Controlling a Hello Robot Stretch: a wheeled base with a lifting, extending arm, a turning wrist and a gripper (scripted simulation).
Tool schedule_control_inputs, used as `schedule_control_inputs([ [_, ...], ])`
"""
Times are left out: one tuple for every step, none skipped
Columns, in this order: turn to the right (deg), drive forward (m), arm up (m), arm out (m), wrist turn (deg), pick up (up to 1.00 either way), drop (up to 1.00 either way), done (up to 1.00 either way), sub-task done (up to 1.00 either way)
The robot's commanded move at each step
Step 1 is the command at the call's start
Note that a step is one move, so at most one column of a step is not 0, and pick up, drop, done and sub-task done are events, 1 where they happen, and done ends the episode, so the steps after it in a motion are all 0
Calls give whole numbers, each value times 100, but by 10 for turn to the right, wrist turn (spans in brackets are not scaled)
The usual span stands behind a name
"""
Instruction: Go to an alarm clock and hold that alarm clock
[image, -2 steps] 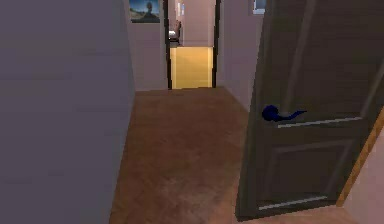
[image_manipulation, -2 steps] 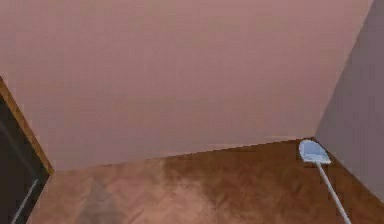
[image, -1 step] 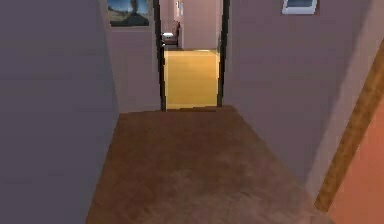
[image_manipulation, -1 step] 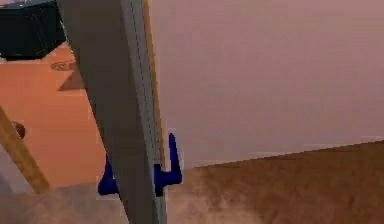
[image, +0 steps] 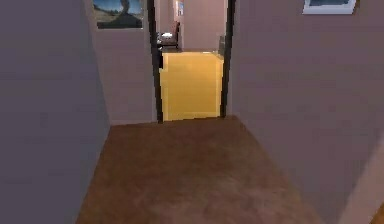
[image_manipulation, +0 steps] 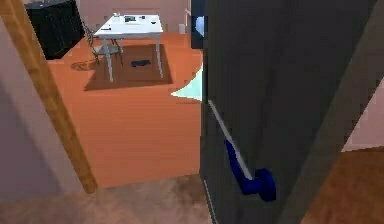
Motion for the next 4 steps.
schedule_control_inputs([
  [0,100,0,0,0,0,0,0,0],
  [0,100,0,0,0,0,0,0,0],
  [0,40,0,0,0,0,0,0,0],
  [-60,0,0,0,0,0,0,0,0],
])
